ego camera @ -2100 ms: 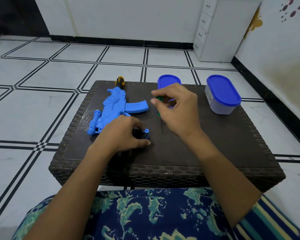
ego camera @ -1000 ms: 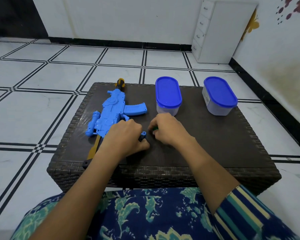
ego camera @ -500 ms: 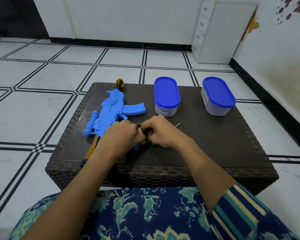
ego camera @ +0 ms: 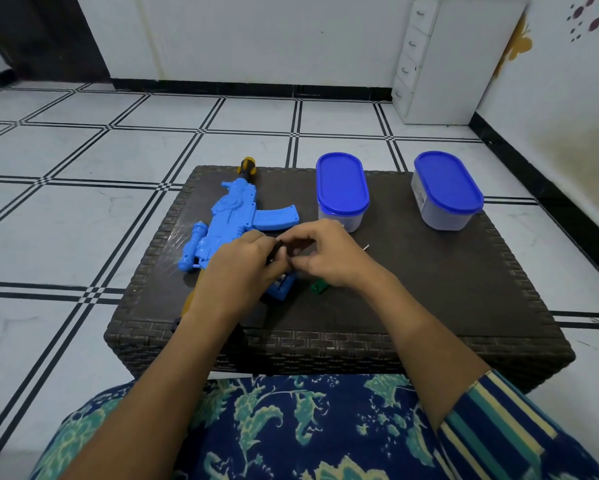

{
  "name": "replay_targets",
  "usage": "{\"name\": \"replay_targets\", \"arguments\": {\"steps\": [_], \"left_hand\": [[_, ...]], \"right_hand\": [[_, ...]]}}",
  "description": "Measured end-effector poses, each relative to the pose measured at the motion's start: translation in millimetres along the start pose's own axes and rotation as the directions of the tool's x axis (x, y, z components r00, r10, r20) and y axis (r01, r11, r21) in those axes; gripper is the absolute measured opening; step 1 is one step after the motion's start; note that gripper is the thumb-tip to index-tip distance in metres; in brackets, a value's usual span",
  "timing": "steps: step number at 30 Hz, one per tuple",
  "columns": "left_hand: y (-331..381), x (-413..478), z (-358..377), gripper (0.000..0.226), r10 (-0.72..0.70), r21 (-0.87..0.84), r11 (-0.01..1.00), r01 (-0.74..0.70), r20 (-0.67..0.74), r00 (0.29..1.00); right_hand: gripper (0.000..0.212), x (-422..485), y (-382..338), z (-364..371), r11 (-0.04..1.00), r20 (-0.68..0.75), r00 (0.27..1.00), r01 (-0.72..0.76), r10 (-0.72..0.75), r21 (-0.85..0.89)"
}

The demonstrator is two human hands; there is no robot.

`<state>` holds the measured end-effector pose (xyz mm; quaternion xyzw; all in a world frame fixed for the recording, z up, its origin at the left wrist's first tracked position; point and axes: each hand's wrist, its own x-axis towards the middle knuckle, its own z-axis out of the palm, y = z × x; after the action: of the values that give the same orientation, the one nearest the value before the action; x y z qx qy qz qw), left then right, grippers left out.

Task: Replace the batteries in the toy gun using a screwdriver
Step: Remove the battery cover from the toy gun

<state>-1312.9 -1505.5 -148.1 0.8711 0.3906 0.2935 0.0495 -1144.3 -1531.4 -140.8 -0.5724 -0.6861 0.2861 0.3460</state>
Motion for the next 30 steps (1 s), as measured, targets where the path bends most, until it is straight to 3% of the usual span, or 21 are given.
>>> {"name": "replay_targets", "arguments": {"steps": [4, 9, 14, 16, 20, 25, 30], "left_hand": [[0, 1, 0, 0.036, 0.056, -0.03, 0.998, -0.058, -0.076, 0.996], [3, 0, 1, 0.028, 0.093, -0.041, 0.994, -0.101, -0.167, 0.982], [3, 7, 14, 0.021, -0.07, -0.164, 0.985, 0.047, -0.14, 0.988], [5, 10, 19, 0.02, -0.156, -0.239, 0.963, 0.124, -0.122, 0.98], [7, 21, 22, 0.019, -0.317, -0.402, 0.863, 0.305, 0.038, 0.948], [8, 31, 30, 0.02, -0.426, -0.557, 0.663, 0.5, 0.268, 0.864], [9, 41, 33, 0.017, -0.451, -0.632, 0.47, 0.616, 0.428, 0.783]], "right_hand": [[0.021, 1, -3, 1, 0.998, -0.087, 0.994, 0.06, -0.059, 0.008], [0.018, 1, -3, 0, 0.996, -0.098, 0.993, 0.068, -0.063, 0.052], [0.003, 0, 1, -5, 0.996, -0.05, 0.997, -0.049, 0.054, 0.08], [0.007, -1, 3, -6, 0.988, -0.034, 0.991, -0.122, 0.126, 0.089], [0.029, -1, 9, -12, 0.933, 0.028, 0.955, -0.296, 0.297, 0.206], [0.024, -8, 16, -19, 0.871, 0.04, 0.914, -0.398, 0.404, 0.286], [0.025, -12, 23, -26, 0.858, -0.036, 0.89, -0.427, 0.455, 0.285]]}}
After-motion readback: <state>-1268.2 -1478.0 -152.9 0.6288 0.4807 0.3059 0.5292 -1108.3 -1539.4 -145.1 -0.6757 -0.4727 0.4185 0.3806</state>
